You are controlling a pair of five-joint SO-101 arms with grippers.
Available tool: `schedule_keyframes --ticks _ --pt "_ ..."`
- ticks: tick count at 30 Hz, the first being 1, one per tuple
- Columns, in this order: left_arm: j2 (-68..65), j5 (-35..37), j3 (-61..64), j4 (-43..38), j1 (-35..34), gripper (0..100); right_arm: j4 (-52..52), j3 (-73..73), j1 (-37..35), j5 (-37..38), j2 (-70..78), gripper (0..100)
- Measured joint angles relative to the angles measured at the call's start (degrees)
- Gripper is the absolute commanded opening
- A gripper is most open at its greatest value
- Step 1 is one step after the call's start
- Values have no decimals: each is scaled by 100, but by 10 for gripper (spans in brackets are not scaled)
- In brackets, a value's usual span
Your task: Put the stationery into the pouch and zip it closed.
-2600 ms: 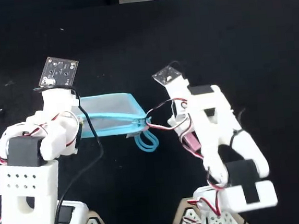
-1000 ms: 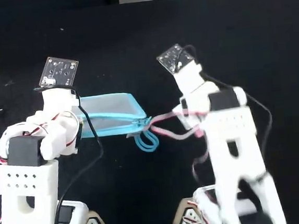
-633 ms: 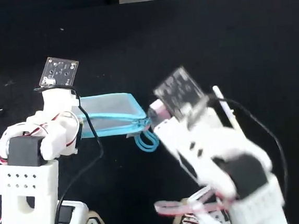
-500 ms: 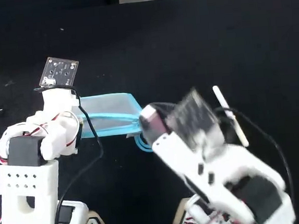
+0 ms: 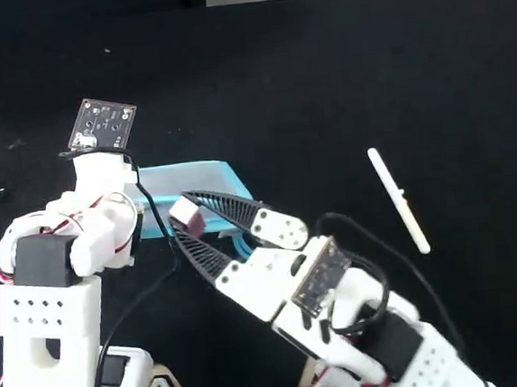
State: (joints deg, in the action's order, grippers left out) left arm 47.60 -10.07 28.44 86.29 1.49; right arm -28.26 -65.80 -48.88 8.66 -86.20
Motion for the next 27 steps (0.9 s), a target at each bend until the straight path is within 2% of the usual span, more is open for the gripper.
schedule_keyframes --ticks 7,15,19,22,24,27 --pt "0 0 0 0 0 31 1530 -1169 0 0 -35 11" --pt "0 18 0 -18 26 32 2725 -2163 659 -9 -35 11" --pt "0 0 9 -35 35 32 2813 -2409 703 -18 -35 21" --pt "0 0 9 -35 35 32 2734 -2418 712 -18 -53 112" --pt "0 0 9 -35 35 32 2286 -2268 712 -18 -105 170" --pt "0 0 9 -44 35 32 1196 -1662 677 -9 -105 171"
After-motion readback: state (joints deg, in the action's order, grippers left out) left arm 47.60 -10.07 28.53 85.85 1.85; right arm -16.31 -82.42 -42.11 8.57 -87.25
